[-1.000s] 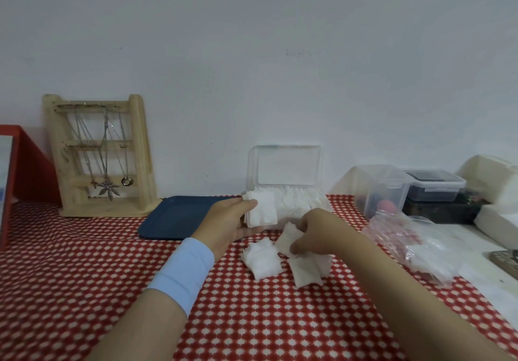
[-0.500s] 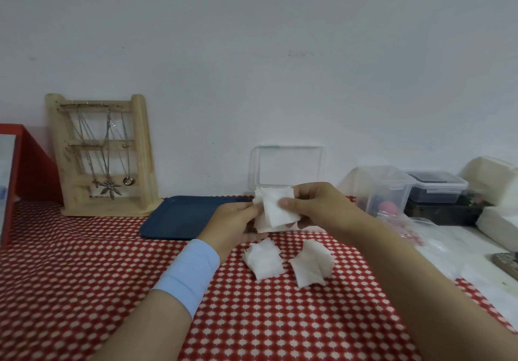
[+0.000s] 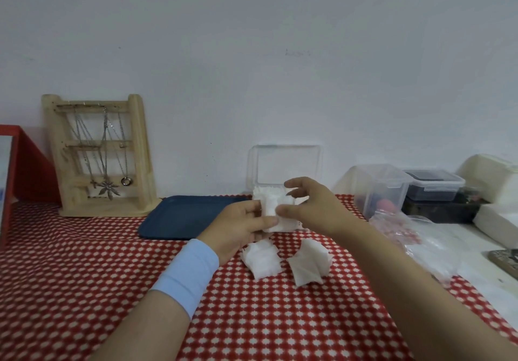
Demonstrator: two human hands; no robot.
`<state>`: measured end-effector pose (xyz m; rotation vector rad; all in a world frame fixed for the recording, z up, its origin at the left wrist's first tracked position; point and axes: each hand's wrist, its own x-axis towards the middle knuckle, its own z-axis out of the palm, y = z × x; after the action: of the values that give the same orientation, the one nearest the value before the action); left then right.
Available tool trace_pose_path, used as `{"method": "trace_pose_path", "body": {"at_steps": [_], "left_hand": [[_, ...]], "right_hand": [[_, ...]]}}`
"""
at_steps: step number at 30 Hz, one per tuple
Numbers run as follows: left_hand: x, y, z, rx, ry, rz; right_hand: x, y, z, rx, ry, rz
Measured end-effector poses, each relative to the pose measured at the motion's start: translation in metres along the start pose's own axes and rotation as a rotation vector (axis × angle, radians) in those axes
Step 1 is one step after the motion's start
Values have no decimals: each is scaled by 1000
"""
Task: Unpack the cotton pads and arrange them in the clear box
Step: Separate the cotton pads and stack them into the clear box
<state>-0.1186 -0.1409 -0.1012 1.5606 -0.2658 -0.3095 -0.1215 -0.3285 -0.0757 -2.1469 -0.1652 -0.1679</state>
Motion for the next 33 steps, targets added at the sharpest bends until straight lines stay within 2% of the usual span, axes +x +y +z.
{"method": "trace_pose_path", "body": {"at_steps": [8,12,18,21,25,30,33], "left_hand": [[-1,5,1,197,124,39],[1,16,8,331,118,46],[52,57,13,509,229,139],[85,69,26,682,161,186],[120,61,48,1021,-21,191],[146,38,61,1413,-269,80],[147,29,55,1498,-303,78]], "right_hand": [[-5,-5,-9,59,-143,-21],[-2,-8,-25,7,-213,-19],[42,-13,-80,116,64,58],[65,-5,-103,142,127,106],[85,15,-108,147,158,202],[100,38,-97,213,157,300],[106,47,-89,187,159,346]]}}
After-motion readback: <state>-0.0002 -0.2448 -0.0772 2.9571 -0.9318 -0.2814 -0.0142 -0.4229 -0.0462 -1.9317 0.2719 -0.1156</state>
